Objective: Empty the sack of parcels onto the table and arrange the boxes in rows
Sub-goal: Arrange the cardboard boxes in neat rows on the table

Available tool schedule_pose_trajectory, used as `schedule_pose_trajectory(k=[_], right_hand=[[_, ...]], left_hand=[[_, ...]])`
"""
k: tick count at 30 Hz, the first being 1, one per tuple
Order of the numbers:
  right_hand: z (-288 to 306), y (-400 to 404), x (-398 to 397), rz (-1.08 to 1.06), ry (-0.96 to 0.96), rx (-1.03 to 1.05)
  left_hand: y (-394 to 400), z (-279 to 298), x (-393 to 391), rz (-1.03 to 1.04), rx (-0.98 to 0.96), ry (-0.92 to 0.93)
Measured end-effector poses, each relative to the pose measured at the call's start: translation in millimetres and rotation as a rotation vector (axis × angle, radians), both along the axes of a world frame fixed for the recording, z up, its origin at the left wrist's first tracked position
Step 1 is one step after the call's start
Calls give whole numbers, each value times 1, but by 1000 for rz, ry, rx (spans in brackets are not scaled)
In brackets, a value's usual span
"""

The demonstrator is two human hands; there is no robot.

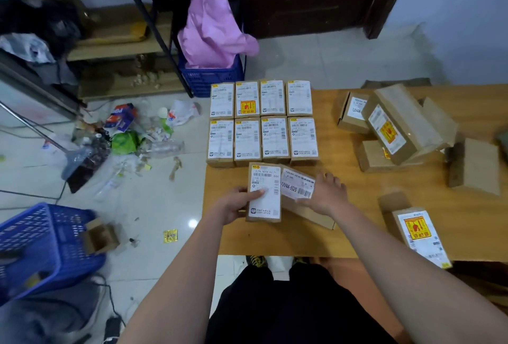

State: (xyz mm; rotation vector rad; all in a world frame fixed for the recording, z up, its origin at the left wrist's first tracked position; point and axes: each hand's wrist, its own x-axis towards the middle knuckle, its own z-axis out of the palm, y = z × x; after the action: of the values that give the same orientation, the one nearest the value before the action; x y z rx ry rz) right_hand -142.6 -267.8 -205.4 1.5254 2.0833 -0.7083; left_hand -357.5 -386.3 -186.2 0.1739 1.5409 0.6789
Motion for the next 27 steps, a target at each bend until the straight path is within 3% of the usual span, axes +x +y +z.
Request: schedule_pose_trajectory(k=[9, 23, 27], right_hand=[[-25, -18, -10, 158, -155, -15], [-6, 8, 28, -4, -410, -15], [1, -1, -1, -29, -313, 12]], left_hand=[[-15, -7, -31, 48, -34, -47], [-26, -14, -56, 69, -66, -54], [-27, -14, -61, 77, -54, -35]])
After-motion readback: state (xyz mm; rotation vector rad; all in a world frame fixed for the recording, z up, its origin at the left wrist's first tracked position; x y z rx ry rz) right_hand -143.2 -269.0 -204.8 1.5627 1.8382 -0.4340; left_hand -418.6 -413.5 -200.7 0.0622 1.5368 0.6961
